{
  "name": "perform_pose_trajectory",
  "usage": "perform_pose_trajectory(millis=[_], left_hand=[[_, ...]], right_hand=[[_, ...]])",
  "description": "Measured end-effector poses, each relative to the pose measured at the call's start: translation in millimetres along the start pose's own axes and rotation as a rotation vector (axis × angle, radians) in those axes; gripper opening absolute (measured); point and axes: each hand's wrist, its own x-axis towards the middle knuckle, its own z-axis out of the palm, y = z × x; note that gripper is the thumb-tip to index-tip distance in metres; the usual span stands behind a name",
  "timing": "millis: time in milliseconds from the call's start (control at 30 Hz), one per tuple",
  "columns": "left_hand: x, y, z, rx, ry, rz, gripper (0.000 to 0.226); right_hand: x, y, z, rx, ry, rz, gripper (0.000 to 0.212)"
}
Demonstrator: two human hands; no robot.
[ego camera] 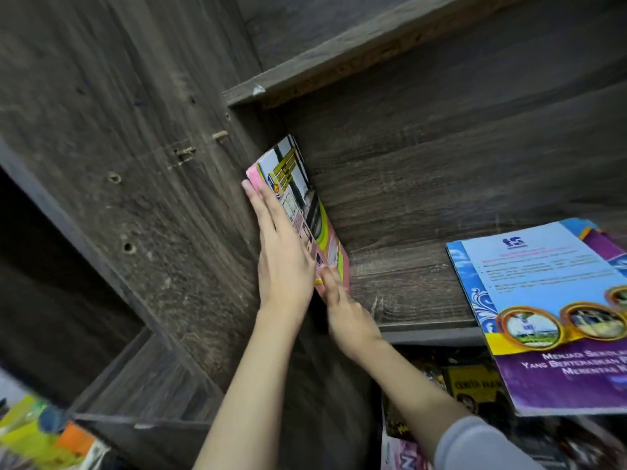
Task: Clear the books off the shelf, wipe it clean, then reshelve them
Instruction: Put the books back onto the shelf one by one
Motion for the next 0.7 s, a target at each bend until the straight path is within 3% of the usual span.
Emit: perform_pose_trajectory(millis=[100,233,367,567,700], left_hand=[[2.0,-0.4,8.1,0.143,-0.052,-0.072,0.102],[6.9,-5.9,23.1,0.238,0.064,-0.065,0.098],[5.7,-9.0,32.6,0.195,0.138,-0.029,0.087],[-2.2,-11.8,28.8,0.276,0.037,-0.005,0.089],[-4.9,-6.6,20.8,0.281,-0.002,-0.03,0.089]], right_hand=[[4.4,5.3,-11.8,0.116,-0.172,-0.014,0.089],[7.9,21.6,-9.9,0.1,-0.314,-0.049,0.1],[3.9,26.8,-1.1,0.072,-0.271,-0.027,0.095],[2.9,28.1,10.8,0.201,-0.182,0.029,0.108],[-1.1,25.9,-1.2,0.331,-0.257,0.039,0.111]])
